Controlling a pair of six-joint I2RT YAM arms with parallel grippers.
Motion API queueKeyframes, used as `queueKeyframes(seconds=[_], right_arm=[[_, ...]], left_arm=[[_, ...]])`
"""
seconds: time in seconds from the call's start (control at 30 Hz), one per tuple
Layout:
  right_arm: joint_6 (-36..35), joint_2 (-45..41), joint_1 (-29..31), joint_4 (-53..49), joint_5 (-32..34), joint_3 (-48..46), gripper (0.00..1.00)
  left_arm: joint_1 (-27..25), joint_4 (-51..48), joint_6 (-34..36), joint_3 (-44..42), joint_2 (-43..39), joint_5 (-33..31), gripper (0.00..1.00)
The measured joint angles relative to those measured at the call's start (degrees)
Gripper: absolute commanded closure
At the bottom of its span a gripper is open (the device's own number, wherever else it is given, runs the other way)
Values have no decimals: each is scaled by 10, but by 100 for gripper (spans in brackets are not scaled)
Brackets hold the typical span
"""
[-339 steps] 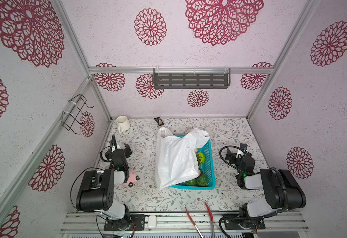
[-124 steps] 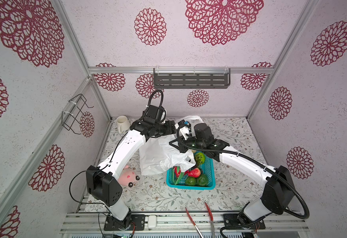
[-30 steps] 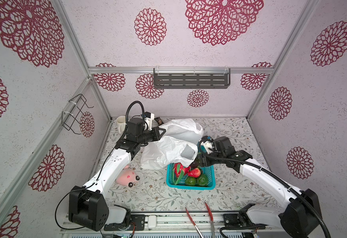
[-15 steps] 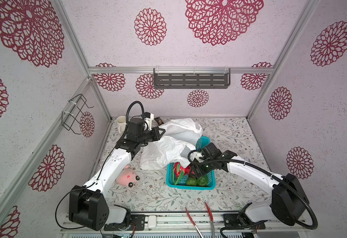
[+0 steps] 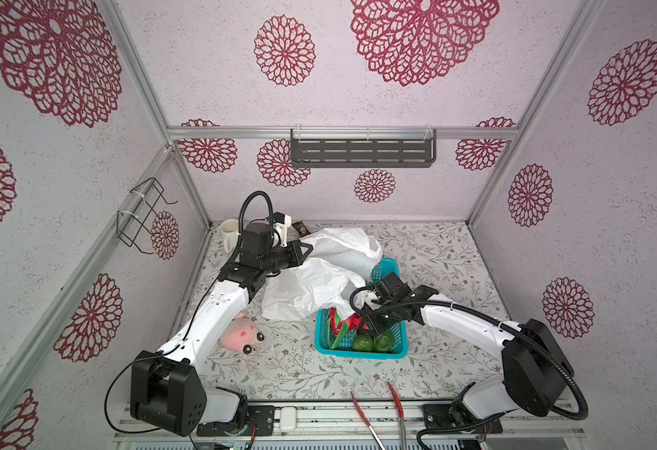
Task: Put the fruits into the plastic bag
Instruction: 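Lower the right gripper into the basket and grasp the red strawberry, then lift the strawberry and drop it into the bag held by the left gripper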
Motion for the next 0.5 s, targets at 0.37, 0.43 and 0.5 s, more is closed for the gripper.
queueKeyframes(seconds=[0.37,0.43,0.5], right_arm=[[-2,-152,-112,-10,0,21,71],[-2,-167,-145,-8,-6,31,71],[-1,-171,-162,-2,-16,37,71]], left_arm=[[2,0,0,6,0,2,100],[2,0,0,6,0,4,100],[2,0,0,6,0,7,100]])
